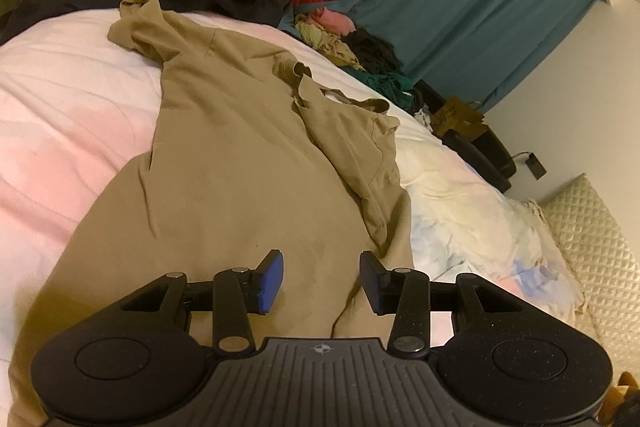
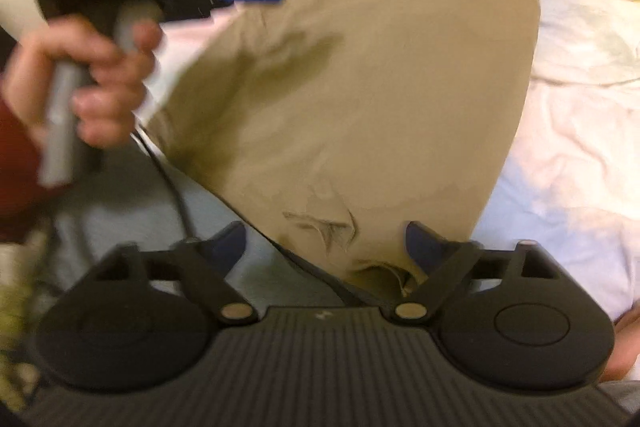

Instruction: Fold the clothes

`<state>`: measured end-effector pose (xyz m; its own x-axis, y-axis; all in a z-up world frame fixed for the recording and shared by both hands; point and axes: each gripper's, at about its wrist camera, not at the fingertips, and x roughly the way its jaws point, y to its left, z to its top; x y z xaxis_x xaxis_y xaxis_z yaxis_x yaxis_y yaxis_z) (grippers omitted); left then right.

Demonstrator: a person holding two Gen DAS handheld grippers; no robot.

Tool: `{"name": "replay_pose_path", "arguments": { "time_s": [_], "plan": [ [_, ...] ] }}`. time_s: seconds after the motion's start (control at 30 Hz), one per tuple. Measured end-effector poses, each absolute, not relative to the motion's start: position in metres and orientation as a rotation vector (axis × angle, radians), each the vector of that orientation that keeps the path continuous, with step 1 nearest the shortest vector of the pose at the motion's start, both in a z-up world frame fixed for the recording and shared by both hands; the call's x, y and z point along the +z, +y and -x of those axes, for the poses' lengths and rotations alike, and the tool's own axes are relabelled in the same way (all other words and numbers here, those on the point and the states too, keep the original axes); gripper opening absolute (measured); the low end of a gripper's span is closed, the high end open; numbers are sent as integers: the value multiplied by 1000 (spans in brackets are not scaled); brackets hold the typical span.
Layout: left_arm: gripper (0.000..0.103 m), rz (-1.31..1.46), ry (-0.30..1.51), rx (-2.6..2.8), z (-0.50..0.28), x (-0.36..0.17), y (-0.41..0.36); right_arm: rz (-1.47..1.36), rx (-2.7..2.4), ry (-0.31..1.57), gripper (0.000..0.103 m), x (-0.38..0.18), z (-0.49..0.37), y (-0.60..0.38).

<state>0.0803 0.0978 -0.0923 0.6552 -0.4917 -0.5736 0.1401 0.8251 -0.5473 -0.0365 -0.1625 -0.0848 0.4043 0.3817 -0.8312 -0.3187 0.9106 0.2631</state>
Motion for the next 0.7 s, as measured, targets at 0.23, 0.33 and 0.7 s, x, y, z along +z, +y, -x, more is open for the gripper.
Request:
{"name": "replay_pose_path", "arguments": {
  "time_s": [0.23,0.33,0.7],
  "plan": [
    [50,389,763,-377,-87,-91,78,-178,265,758,87,-28,12,-208],
    [52,392,778,-383,-108,-94,66,-296,117,606,87,-18,-12,-233],
    [60,420,842,-401,-238,-123,-9,-504,-196,467,87,-88,-37,-318]
  ]
}}
